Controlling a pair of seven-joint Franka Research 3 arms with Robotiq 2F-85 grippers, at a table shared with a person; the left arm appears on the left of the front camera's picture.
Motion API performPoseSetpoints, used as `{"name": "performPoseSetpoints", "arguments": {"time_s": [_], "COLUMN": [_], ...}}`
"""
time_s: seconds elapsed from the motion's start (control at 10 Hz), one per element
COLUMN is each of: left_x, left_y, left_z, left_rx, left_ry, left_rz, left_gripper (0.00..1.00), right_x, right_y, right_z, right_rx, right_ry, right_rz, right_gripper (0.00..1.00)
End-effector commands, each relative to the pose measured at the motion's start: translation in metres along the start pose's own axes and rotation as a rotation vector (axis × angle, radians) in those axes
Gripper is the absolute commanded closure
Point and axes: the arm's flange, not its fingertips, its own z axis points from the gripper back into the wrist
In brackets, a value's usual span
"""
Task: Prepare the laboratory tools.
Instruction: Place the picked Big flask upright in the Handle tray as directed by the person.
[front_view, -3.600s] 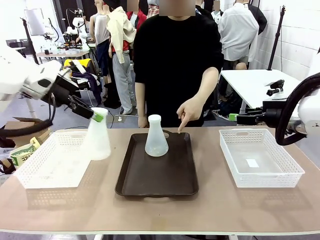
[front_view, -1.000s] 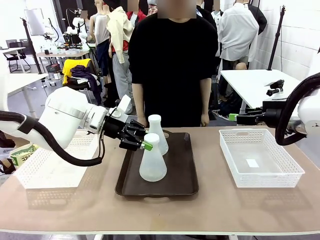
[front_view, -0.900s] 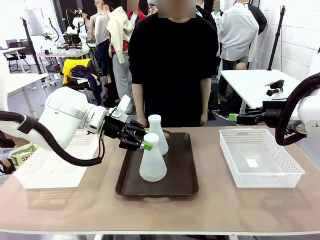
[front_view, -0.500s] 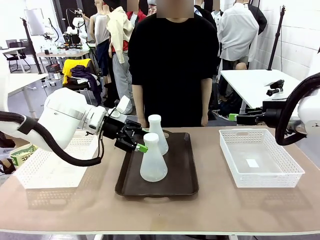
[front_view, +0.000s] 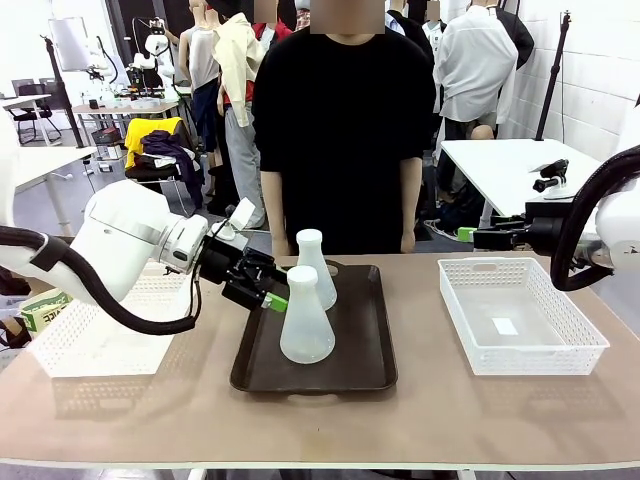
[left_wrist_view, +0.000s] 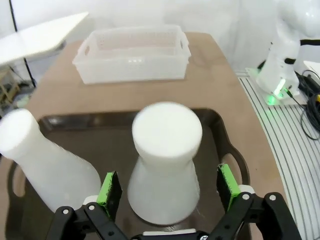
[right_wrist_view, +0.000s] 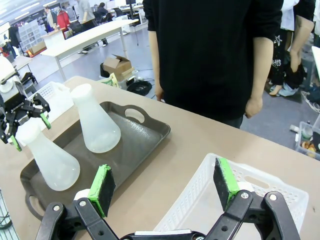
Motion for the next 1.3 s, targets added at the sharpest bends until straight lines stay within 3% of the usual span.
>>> {"name": "performPoseSetpoints", "arguments": {"time_s": [0.0, 1.2], "left_x": [0.0057, 0.0057], "left_y": [0.0002, 0.0002], "left_z": [0.0002, 0.0002], "left_rx": [0.027, 0.027], "left_ry": [-0.037, -0.037], "left_rz": [-0.033, -0.033], "left_gripper": [0.00, 0.00], "right_x": [-0.0009, -0.0009], "right_y": [0.0003, 0.0003], "right_z": [0.0005, 0.0005], "right_rx": [0.002, 0.002], "right_ry": [0.008, 0.008], "right_rz": [-0.012, -0.012], "right_gripper": [0.00, 0.00]}}
